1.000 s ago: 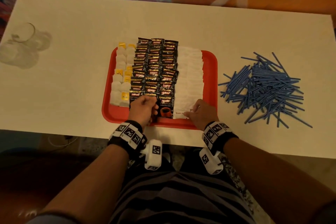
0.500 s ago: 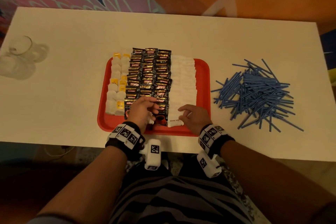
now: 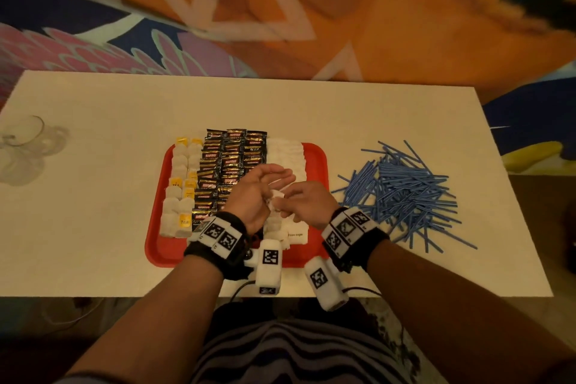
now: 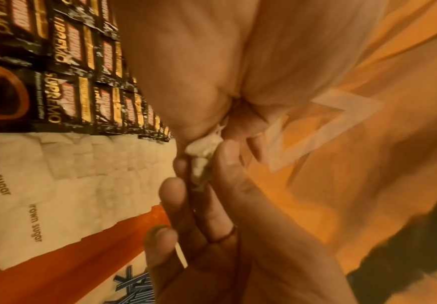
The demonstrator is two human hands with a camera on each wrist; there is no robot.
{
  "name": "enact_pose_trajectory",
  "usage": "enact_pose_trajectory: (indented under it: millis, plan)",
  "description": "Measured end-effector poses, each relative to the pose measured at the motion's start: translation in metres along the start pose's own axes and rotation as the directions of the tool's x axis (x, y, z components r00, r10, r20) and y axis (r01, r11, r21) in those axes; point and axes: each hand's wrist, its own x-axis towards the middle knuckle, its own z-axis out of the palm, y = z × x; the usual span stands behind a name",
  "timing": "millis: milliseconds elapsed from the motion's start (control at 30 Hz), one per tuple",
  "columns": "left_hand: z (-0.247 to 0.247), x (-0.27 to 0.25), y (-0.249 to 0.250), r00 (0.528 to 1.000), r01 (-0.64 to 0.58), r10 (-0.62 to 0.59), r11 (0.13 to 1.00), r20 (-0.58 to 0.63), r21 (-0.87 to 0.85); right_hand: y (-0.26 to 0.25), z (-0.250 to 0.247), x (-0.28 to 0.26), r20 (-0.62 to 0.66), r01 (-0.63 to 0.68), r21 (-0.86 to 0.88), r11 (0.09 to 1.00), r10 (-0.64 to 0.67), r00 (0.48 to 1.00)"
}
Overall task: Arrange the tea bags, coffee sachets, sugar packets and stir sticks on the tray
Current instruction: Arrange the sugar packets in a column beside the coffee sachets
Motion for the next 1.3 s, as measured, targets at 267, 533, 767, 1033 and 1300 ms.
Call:
enact_pose_trajectory:
  millis: [267,533,767,1033,1300]
  plan:
    - [0.008,-0.005,0.004,0.999,-0.034,0.041,0.965,-0.021,0.259,-0.013,-0.026,0.004,-0.183,0.002,0.328,0.945,0.062,0.981]
    - [0.008,-0.005,0.004,0.979,-0.125,0.163,0.955,-0.124,0.270,-0.011,-0.026,0.003,-0.041,-0.092,0.372,0.924,0.115,0.993]
    - [0.015,-0.005,0.004,0.953,-0.210,0.281,0.881,-0.113,0.425,-0.009,-0.024,0.009,-0.253,-0.006,0.549,0.836,0.173,0.952]
    - [0.014,-0.002,0.000,0.951,-0.213,0.284,0.890,-0.124,0.403,-0.011,-0.030,-0.002,-0.397,0.193,0.436,0.879,-0.005,0.918]
    - [0.008,-0.001,-0.004,0.982,-0.119,0.158,0.942,-0.103,0.313,0.003,-0.027,0.002,-0.192,0.005,0.458,0.889,0.093,0.977]
